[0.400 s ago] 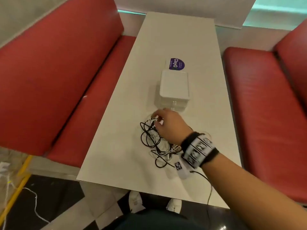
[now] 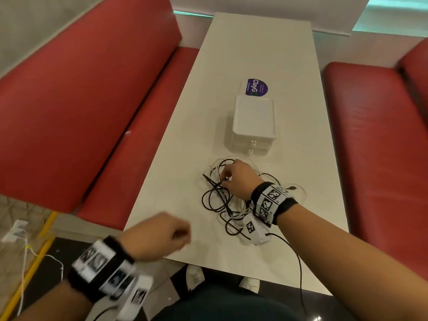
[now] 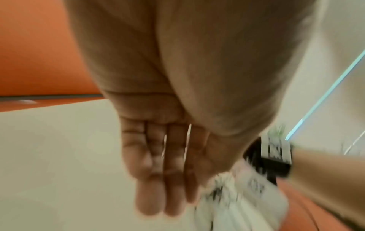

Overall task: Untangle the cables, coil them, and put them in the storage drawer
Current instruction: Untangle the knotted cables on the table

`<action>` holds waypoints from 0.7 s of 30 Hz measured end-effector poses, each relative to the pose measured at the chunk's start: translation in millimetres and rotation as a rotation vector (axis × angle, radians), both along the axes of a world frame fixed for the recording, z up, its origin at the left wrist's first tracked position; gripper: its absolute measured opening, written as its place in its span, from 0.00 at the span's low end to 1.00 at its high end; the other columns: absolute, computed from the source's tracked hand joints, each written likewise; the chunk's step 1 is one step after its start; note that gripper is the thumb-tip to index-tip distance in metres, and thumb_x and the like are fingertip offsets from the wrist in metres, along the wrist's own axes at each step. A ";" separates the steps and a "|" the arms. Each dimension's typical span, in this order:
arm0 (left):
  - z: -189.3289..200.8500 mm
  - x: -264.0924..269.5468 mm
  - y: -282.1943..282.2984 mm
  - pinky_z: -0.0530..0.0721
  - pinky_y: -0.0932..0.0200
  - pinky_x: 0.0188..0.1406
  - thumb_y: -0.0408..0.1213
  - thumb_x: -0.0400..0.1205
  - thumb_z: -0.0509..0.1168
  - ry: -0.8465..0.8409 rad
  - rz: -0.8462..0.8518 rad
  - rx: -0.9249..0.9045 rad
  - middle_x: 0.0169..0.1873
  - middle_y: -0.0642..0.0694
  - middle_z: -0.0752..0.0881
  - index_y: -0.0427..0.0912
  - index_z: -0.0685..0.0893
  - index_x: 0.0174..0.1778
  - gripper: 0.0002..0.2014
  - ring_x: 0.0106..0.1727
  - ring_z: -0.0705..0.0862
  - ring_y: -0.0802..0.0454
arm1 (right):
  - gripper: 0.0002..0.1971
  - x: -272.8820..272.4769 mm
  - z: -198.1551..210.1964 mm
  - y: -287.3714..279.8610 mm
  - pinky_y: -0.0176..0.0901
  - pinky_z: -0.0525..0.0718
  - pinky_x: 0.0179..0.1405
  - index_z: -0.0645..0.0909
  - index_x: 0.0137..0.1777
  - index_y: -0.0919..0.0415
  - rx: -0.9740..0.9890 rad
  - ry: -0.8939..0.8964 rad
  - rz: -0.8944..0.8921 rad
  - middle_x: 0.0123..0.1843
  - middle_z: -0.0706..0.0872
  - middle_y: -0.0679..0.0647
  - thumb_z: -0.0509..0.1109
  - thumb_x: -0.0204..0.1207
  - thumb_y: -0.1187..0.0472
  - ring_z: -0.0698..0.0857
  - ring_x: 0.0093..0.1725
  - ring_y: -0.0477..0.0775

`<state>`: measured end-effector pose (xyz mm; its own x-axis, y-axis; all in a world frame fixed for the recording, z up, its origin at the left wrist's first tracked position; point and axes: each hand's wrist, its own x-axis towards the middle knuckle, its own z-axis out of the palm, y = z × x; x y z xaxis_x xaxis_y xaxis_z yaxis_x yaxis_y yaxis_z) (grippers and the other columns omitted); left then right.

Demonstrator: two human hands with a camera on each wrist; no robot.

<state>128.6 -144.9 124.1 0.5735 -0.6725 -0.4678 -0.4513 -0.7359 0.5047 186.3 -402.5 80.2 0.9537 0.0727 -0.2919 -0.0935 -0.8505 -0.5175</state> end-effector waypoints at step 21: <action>-26.1 63.4 -113.6 0.87 0.38 0.55 0.32 0.86 0.59 -0.016 0.777 -0.994 0.38 0.42 0.89 0.44 0.88 0.48 0.11 0.44 0.88 0.42 | 0.20 -18.1 39.4 0.9 0.60 0.88 0.57 0.82 0.62 0.63 1.074 0.040 -0.533 0.48 0.88 0.60 0.72 0.68 0.66 0.89 0.45 0.56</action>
<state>192.0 -258.6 97.9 0.9756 -0.2122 0.0563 -0.0823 -0.1155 0.9899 168.2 -401.6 119.6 0.9297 -0.1038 -0.3535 -0.3345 0.1647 -0.9279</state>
